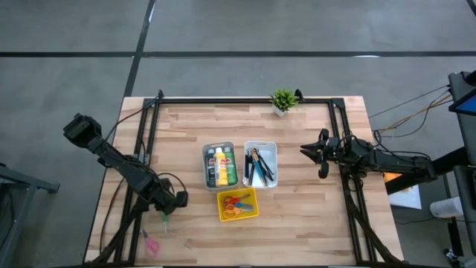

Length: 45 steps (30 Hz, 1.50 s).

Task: Pick & Place Paint Supplies
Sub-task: Put the green scissors into the yellow bin

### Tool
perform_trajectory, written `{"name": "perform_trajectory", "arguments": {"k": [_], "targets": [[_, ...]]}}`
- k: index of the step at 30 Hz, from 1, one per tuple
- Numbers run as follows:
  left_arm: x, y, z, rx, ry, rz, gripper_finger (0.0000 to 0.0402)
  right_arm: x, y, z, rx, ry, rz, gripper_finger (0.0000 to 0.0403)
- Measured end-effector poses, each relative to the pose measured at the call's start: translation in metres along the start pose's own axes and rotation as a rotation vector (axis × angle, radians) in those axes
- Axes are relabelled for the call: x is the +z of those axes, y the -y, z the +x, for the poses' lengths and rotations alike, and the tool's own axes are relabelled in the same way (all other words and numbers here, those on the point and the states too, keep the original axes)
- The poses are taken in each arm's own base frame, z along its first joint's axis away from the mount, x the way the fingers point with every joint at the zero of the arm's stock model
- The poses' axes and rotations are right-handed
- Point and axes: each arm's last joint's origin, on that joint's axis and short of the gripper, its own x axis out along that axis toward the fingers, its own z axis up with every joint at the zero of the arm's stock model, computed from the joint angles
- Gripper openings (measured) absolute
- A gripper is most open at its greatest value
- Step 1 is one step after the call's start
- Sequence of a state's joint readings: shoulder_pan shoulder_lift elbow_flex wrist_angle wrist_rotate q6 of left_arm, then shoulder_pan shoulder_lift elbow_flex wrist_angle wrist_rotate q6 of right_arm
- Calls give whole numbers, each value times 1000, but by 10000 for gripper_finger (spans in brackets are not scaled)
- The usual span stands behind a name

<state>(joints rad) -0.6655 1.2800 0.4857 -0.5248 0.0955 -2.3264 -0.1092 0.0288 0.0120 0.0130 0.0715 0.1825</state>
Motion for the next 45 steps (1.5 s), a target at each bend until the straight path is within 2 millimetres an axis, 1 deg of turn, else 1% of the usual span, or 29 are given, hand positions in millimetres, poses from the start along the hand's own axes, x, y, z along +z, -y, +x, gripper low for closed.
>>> {"name": "perform_trajectory", "arguments": {"k": [4,11,18,23,28,33,36,40,45], "targets": [[-4,5,-4,-37,5,9,2,0,0,0,0,0,0,78],[-18,22,-19,-153,13,161,2,0,0,0,0,0,0,78],[-33,41,-42,-322,116,357,2,0,0,0,0,0,0,78],[-41,61,-64,-455,223,507,2,0,0,0,0,0,0,78],[-40,87,-92,-527,326,714,2,0,0,0,0,0,0,78],[-28,111,-117,-567,385,856,2,0,0,0,0,0,0,78],[-21,125,-125,-587,405,926,2,0,0,0,0,0,0,78],[-18,146,-127,-570,377,1029,2,0,0,0,0,0,0,78],[-22,175,-113,-503,332,1145,2,0,0,0,-1,-1,0,78]]}}
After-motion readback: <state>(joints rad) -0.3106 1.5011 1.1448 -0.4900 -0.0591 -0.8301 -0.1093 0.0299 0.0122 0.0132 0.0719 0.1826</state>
